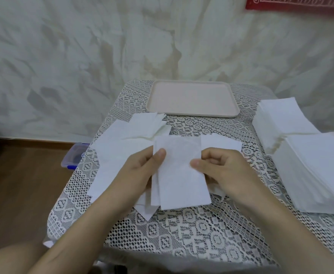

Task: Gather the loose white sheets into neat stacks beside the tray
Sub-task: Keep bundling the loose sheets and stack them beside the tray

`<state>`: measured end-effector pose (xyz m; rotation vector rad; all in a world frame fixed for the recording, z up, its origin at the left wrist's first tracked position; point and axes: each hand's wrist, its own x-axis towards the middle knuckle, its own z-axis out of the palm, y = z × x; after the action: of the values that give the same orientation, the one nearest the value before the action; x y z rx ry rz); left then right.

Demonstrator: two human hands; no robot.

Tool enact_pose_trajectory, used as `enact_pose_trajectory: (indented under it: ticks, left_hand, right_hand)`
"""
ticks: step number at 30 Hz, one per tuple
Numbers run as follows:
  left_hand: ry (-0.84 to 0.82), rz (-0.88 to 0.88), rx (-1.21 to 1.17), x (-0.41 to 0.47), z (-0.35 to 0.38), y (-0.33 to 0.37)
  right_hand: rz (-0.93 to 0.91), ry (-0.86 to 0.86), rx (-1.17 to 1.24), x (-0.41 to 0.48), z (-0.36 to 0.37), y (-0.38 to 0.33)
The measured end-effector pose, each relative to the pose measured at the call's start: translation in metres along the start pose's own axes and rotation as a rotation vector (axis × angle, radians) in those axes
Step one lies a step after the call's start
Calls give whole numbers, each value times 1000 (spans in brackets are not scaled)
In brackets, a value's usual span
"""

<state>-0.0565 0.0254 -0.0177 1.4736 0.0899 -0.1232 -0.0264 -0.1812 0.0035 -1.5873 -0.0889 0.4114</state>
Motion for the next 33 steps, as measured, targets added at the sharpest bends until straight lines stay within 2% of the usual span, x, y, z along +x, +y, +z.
enact_pose_trajectory:
  ticks: [3, 7, 12, 20, 27, 33]
  left_hand:
    - [-30, -66, -66, -1, 1, 1]
    - [32, -89, -175, 0, 2, 4]
    - [15, -110, -219, -4, 11, 1]
    - [0, -92, -159, -3, 15, -1]
    - [-18, -80, -170, -4, 16, -2]
    - [-56, -81, -157, -7, 20, -6]
  right_hand:
    - [-9, 31, -55, 3, 2, 4]
    - [-50, 125, -43, -3, -10, 3]
    - [-58, 107, -35, -4, -3, 10]
    - [-115, 120, -101, -1, 7, 14]
    - [-164, 28, -287, -1, 5, 20]
    - [-135, 4, -135, 3, 5, 25]
